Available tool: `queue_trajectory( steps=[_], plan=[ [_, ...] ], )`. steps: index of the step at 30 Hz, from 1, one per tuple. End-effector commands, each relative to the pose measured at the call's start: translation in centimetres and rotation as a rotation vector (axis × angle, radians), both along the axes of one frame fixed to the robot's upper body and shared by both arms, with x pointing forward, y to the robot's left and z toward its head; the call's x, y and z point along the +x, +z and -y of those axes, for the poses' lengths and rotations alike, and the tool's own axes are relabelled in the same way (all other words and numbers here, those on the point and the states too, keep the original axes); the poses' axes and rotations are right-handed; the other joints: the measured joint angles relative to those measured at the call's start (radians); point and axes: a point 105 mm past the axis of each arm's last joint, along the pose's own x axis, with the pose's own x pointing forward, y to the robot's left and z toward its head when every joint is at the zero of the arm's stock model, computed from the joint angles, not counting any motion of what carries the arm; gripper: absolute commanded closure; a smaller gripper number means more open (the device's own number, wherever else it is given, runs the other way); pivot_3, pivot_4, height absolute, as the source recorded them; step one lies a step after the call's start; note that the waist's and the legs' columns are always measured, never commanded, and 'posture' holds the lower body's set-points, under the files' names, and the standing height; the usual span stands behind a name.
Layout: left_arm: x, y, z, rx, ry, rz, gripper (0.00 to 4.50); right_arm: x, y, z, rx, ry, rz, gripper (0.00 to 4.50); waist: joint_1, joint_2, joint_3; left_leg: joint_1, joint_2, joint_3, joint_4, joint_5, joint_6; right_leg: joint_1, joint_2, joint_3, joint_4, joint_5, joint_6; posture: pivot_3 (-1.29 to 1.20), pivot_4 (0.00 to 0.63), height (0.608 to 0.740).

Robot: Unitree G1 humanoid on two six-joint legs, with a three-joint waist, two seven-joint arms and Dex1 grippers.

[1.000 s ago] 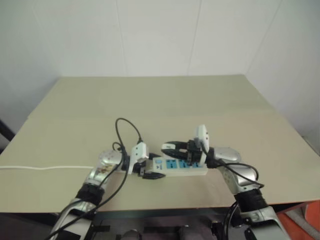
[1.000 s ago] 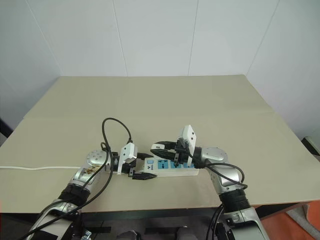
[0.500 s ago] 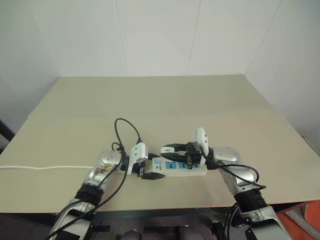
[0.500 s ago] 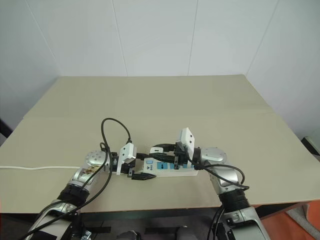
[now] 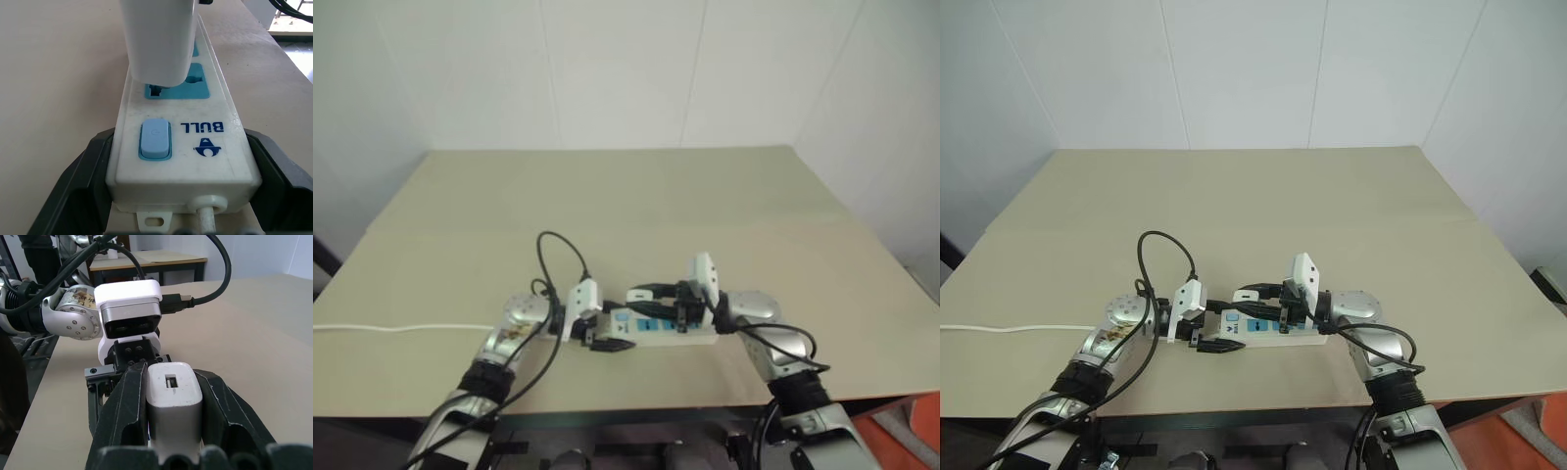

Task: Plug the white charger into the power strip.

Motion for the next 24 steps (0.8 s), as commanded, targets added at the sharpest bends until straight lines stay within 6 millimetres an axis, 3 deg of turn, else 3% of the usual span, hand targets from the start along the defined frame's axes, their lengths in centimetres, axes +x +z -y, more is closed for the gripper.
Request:
queue_trajectory(
  steps=[1,15,24],
  plan=[
    [-0.3,0.2,-0.2,0.010,-0.016,0.007,1.21,0.2,1.2,-0.1,0.007,0.009,0.063,3.28,0.000,0.000,0.000,0.000,0.000,0.000,0.000,0.000,0.000,0.000,0.000,0.000,0.000,0.000,0.000,0.00,0.150,0.740],
    [-0.3,0.3,-0.1,0.009,-0.017,0.008,1.21,0.7,1.2,0.3,0.005,-0.003,0.063,3.28,0.000,0.000,0.000,-0.001,0.000,0.000,0.000,0.000,0.000,-0.001,0.000,0.000,0.000,0.000,0.000,0.00,0.150,0.740],
    [-0.3,0.3,-0.3,0.013,-0.015,0.010,1.21,0.1,0.1,0.2,-0.023,0.022,0.049,3.28,0.000,0.000,0.000,-0.001,0.000,0.000,0.000,0.000,0.000,-0.002,0.000,0.000,0.000,0.000,0.000,0.00,0.150,0.740]
  ],
)
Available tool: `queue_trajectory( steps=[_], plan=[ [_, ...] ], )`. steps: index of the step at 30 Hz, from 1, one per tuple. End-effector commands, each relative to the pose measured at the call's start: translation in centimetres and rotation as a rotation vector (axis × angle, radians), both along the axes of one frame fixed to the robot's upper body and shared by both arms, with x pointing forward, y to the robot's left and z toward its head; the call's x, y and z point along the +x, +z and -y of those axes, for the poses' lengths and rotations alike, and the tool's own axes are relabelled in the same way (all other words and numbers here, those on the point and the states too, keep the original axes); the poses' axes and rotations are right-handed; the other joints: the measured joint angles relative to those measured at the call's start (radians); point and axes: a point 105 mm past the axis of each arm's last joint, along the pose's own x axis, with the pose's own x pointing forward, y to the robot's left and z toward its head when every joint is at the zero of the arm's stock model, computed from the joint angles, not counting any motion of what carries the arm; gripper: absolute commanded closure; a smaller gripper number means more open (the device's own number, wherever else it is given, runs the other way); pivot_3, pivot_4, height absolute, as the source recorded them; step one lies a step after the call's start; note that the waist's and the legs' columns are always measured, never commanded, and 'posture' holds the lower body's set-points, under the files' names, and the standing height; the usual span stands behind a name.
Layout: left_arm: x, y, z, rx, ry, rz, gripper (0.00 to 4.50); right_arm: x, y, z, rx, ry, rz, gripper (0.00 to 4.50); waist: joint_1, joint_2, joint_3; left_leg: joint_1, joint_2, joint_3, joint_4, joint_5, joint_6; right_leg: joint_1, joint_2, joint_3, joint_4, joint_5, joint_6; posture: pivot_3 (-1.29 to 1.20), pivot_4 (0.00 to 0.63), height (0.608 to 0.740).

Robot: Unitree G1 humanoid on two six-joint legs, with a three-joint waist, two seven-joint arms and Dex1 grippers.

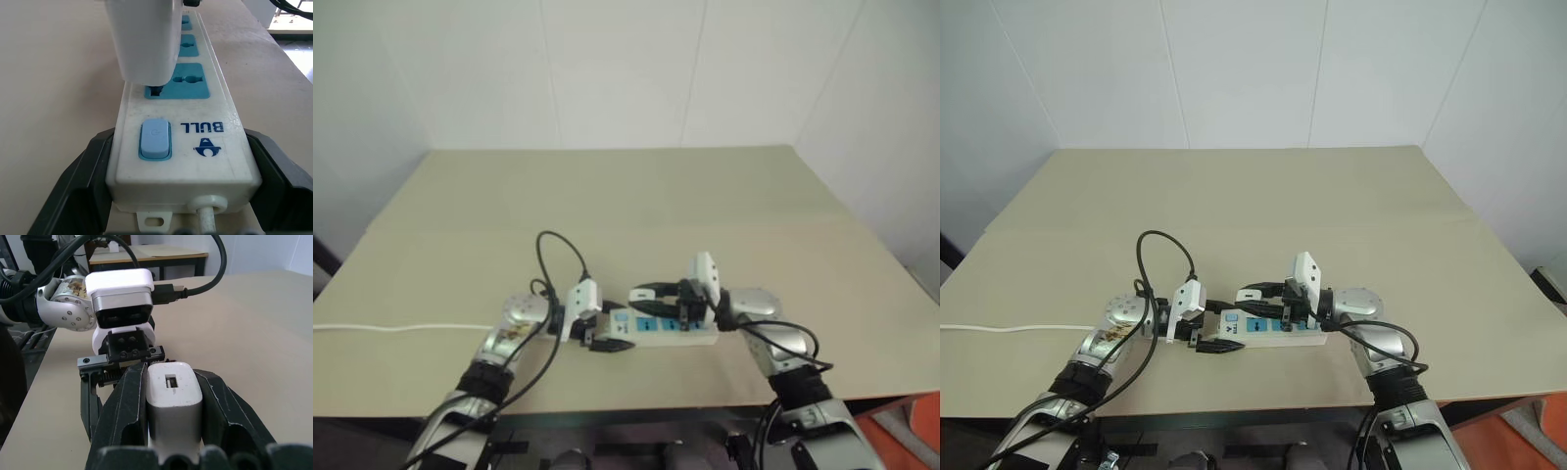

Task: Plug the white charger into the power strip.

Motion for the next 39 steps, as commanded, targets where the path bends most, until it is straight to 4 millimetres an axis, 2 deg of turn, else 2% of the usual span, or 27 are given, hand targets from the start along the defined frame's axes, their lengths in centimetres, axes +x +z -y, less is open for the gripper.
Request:
queue_trajectory(
  steps=[1,10,18,26,31,34,39],
  plan=[
    [-0.2,0.2,-0.2,0.010,-0.012,0.005,1.21,-0.3,0.3,-0.2,0.006,0.017,0.032,3.28,0.000,0.000,0.000,0.000,0.000,0.000,0.000,0.000,0.000,0.000,0.000,0.000,0.000,0.000,0.000,0.00,0.150,0.740],
    [-0.2,0.3,-0.5,0.011,-0.009,0.007,1.21,-0.1,-1.0,0.0,-0.029,0.014,0.034,3.28,0.000,0.000,0.000,-0.004,0.000,0.000,0.000,0.000,0.000,-0.005,0.000,0.001,0.001,0.000,0.000,0.00,0.150,0.740],
    [-0.3,0.4,-0.9,0.014,-0.005,0.007,1.21,0.3,-2.4,0.9,-0.012,-0.014,0.041,3.28,-0.004,0.000,0.000,-0.003,0.000,0.001,0.000,0.000,0.000,-0.005,0.000,0.001,0.001,0.000,0.000,0.00,0.150,0.740],
    [-0.6,0.6,-1.7,0.029,-0.003,0.013,1.21,1.0,-3.8,1.9,-0.056,0.000,0.010,3.28,-0.020,0.000,0.000,-0.002,0.001,0.001,0.000,0.000,0.000,-0.004,0.001,0.001,0.002,0.000,0.000,0.00,0.150,0.740],
    [-0.9,0.6,-2.2,0.036,0.003,0.016,1.21,0.7,-4.7,2.5,-0.107,0.049,-0.012,3.28,-0.024,0.000,0.000,-0.001,0.001,0.001,-0.001,0.000,0.000,-0.004,0.002,0.002,0.002,0.000,0.000,0.00,0.150,0.740],
    [-1.1,0.7,-2.2,0.034,0.008,0.017,1.21,0.7,-4.8,2.0,-0.123,0.082,-0.012,3.28,-0.025,-0.001,0.000,0.000,0.001,0.001,-0.001,0.000,0.000,-0.002,0.002,0.002,0.002,0.000,0.000,0.00,0.150,0.740],
    [-1.5,0.7,-2.2,0.032,0.014,0.014,1.21,0.4,-4.5,-1.0,-0.118,0.180,-0.015,3.28,-0.028,-0.001,-0.001,0.004,0.002,0.001,-0.001,0.000,0.000,0.001,0.002,0.002,0.002,0.000,-0.001,0.00,0.150,0.740]
  ],
)
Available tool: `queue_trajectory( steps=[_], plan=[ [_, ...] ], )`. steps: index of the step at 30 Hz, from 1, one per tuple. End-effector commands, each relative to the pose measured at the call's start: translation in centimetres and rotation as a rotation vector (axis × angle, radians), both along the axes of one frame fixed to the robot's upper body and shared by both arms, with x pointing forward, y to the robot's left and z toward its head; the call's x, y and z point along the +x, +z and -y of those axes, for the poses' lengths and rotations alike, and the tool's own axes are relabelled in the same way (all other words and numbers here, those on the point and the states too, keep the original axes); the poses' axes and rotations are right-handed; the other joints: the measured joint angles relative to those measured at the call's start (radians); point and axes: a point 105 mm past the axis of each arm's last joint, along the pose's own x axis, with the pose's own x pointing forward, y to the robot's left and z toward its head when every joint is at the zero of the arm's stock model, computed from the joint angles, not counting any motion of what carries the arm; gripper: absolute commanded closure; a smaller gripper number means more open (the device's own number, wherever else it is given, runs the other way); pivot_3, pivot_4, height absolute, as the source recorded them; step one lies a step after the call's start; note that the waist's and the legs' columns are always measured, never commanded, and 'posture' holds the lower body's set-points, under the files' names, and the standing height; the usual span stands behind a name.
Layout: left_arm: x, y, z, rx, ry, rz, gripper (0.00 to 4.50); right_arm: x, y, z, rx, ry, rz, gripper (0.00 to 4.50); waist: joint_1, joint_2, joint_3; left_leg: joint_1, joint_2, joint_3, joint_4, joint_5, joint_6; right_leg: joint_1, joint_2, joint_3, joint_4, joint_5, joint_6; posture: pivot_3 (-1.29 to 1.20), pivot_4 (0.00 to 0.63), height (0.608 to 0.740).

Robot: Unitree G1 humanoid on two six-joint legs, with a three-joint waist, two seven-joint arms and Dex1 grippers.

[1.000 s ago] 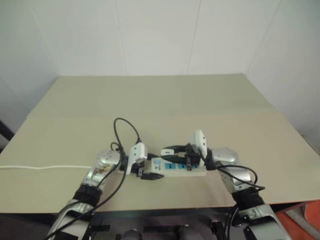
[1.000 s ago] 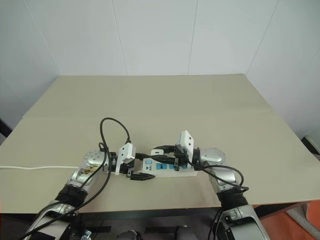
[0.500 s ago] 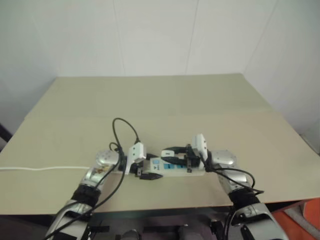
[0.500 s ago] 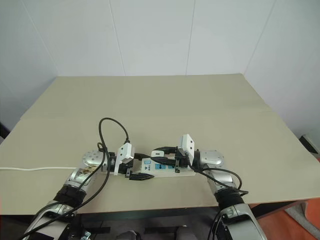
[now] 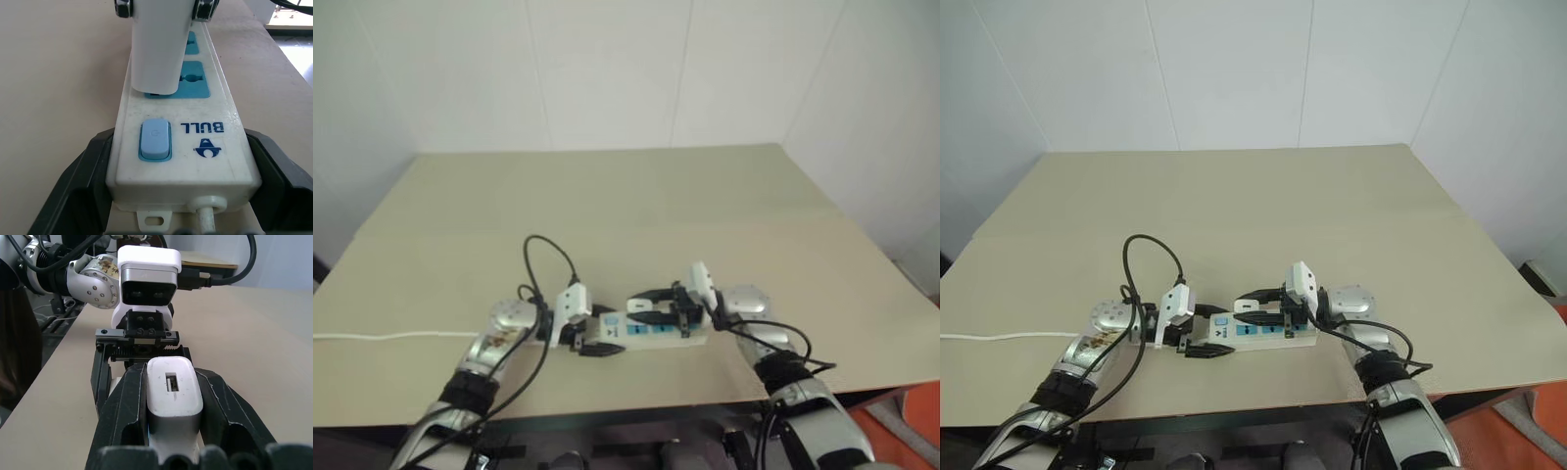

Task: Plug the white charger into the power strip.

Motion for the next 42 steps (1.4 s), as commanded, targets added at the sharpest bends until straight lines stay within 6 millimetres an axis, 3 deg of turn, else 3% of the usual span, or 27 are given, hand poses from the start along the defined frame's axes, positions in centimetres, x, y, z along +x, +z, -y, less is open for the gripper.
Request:
queue_trajectory(
  steps=[1,6,18,36,42],
  plan=[
    [-0.5,0.8,-0.3,0.006,-0.027,0.026,1.21,-0.3,-2.5,-1.0,-0.093,0.026,-0.079,3.28,-0.001,0.000,0.000,0.001,0.000,0.000,0.000,0.000,0.000,0.000,0.000,0.000,0.000,0.000,0.000,0.00,0.150,0.740],
    [-0.4,0.9,-0.2,0.004,-0.020,0.031,1.21,-1.4,-2.9,-3.0,-0.109,0.108,-0.099,3.28,-0.002,0.000,0.000,0.005,0.000,0.000,-0.001,0.000,0.000,0.005,0.000,0.000,-0.001,0.000,-0.001,0.00,0.150,0.740],
    [-0.4,0.9,-0.4,0.001,-0.014,0.035,1.21,-0.4,-5.3,1.2,-0.205,-0.010,-0.158,3.28,0.003,0.000,-0.001,0.010,0.000,0.000,-0.002,0.000,0.000,0.010,0.000,0.000,-0.001,-0.001,-0.001,0.00,0.150,0.740],
    [-0.4,0.8,0.3,-0.013,-0.027,0.031,1.21,-1.0,-4.4,-1.0,-0.228,0.025,-0.175,3.28,0.004,-0.001,-0.001,0.009,0.000,0.000,-0.002,0.000,0.000,0.010,-0.001,0.000,-0.002,-0.001,-0.001,0.00,0.150,0.740],
    [-0.2,0.8,0.6,-0.016,-0.032,0.034,1.21,-1.1,-4.3,-0.8,-0.232,0.023,-0.181,1.36,0.007,-0.001,-0.002,0.008,0.000,0.000,-0.002,0.000,0.000,0.009,-0.001,-0.001,-0.003,-0.001,-0.001,0.00,0.150,0.740]
  ],
)
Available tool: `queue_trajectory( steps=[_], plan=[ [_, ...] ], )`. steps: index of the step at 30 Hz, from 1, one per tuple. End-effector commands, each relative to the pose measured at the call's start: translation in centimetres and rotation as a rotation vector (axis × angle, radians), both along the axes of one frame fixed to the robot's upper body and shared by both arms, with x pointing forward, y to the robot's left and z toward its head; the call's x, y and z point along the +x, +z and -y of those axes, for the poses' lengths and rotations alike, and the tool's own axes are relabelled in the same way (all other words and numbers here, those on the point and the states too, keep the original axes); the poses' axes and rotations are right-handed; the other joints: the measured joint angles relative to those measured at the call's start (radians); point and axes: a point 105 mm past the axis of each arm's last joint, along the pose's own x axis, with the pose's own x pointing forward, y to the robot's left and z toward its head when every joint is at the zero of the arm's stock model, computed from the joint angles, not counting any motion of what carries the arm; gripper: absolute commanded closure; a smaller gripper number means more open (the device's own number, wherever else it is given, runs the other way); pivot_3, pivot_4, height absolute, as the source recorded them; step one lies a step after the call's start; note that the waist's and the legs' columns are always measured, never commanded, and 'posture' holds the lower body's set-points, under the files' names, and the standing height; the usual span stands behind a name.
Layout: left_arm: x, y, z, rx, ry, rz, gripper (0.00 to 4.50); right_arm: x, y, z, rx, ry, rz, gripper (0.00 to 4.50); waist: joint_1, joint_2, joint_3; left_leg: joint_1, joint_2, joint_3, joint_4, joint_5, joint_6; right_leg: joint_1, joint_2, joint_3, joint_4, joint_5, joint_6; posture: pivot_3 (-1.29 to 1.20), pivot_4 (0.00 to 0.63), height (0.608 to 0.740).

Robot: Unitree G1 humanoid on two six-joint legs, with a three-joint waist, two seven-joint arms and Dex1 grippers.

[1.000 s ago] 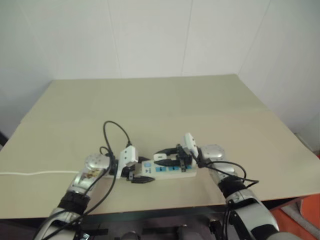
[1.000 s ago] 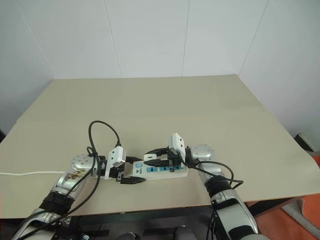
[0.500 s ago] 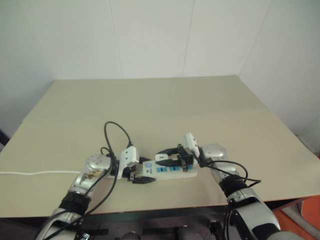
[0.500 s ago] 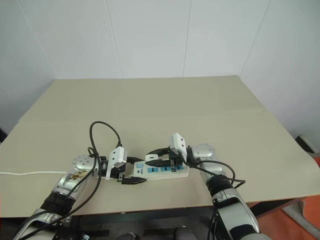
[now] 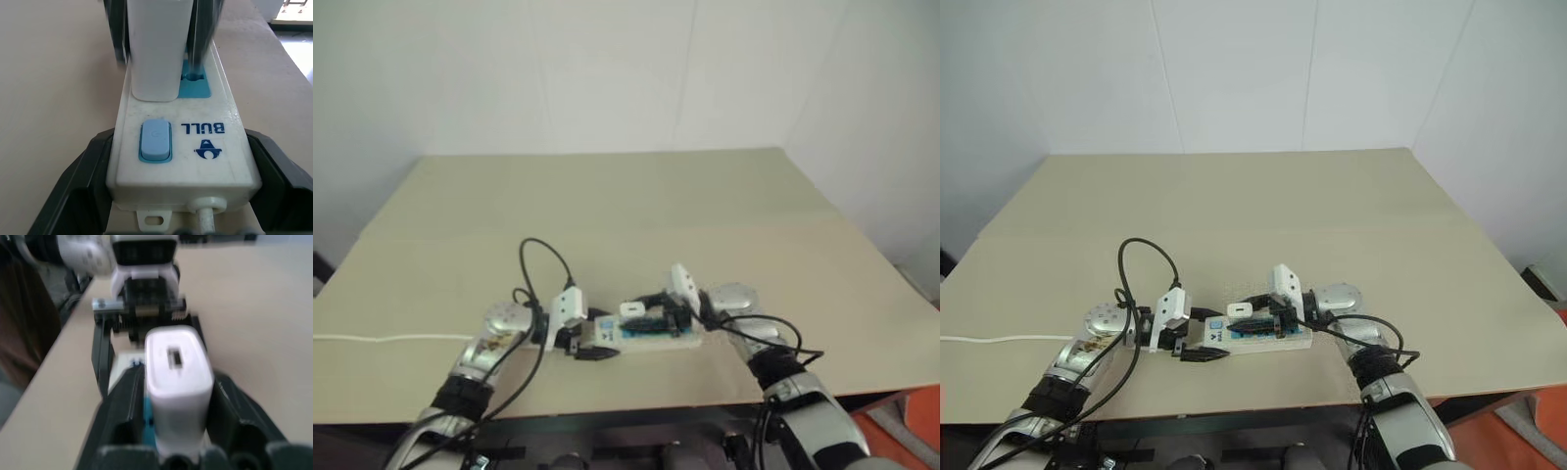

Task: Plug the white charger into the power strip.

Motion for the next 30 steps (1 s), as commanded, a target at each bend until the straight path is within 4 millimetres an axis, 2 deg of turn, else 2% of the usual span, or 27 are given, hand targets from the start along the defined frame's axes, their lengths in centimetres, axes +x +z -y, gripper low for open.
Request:
queue_trajectory(
  steps=[1,4,8,12,13,15,18,21,25,30],
  plan=[
    [0.1,1.1,1.0,-0.026,-0.042,0.040,1.21,-0.9,-2.8,0.3,-0.081,0.005,-0.091,1.03,0.001,0.000,0.000,0.000,0.000,0.000,0.000,0.000,0.000,0.000,0.000,0.000,0.000,0.000,0.000,0.00,0.150,0.740],
    [0.1,1.1,1.1,-0.027,-0.043,0.039,1.21,-1.0,-2.6,0.3,-0.076,0.007,-0.083,0.06,0.003,0.000,0.000,0.000,0.000,0.000,0.000,0.000,0.000,0.000,0.000,0.000,0.000,0.000,0.000,0.00,0.150,0.740],
    [0.3,1.1,1.2,-0.030,-0.042,0.036,1.21,-0.9,-1.7,0.6,-0.062,-0.004,-0.060,0.02,0.008,0.000,0.000,-0.001,-0.001,0.000,0.000,0.000,0.000,0.000,-0.001,0.000,0.000,0.000,0.000,0.00,0.150,0.740],
    [0.7,1.1,1.5,-0.045,-0.031,0.039,1.21,-0.3,0.6,2.2,-0.064,-0.027,-0.038,0.02,0.021,0.000,0.000,-0.003,-0.001,0.000,0.000,0.000,0.000,-0.001,-0.001,-0.001,-0.001,0.000,0.001,0.00,0.150,0.740],
    [0.9,1.2,1.6,-0.053,-0.025,0.041,0.49,-0.2,1.5,2.9,-0.063,-0.036,-0.037,0.00,0.025,0.000,0.000,-0.004,-0.001,0.000,0.001,0.000,0.000,-0.002,-0.001,-0.001,-0.001,0.000,0.001,0.00,0.150,0.740],
    [1.1,1.3,1.8,-0.064,-0.022,0.039,0.02,-0.1,2.8,4.2,-0.056,-0.053,-0.034,0.00,0.030,0.000,0.001,-0.007,-0.002,0.000,0.001,0.000,0.000,-0.005,-0.002,-0.001,-0.002,0.001,0.001,0.00,0.150,0.740],
    [1.3,2.0,2.2,-0.095,-0.036,0.038,0.02,-0.4,4.3,6.0,-0.057,-0.080,-0.016,0.00,0.028,0.000,0.001,-0.015,-0.002,0.000,0.002,0.000,0.000,-0.014,-0.002,-0.001,0.000,0.001,0.002,0.00,0.150,0.740],
    [1.4,3.7,2.2,-0.149,-0.045,0.051,0.02,-0.8,5.4,8.0,-0.063,-0.115,0.008,0.00,0.024,0.000,0.001,-0.020,-0.002,0.000,0.002,0.000,0.000,-0.019,-0.001,-0.001,0.001,0.001,0.002,0.00,0.150,0.740],
    [0.2,6.3,0.9,-0.190,-0.090,0.055,0.02,-1.2,6.7,10.1,-0.057,-0.162,0.028,0.00,0.018,-0.001,0.005,-0.019,-0.001,0.000,0.002,0.000,0.000,-0.019,-0.001,0.000,0.001,0.001,0.002,0.00,0.150,0.740],
    [-2.0,8.2,-2.3,-0.140,-0.118,0.044,0.02,-1.6,7.7,12.2,-0.057,-0.225,0.064,0.00,0.012,0.000,0.006,-0.019,-0.001,0.000,0.002,0.000,0.000,-0.019,-0.001,0.000,0.001,0.001,0.002,0.00,0.150,0.740]
  ],
)
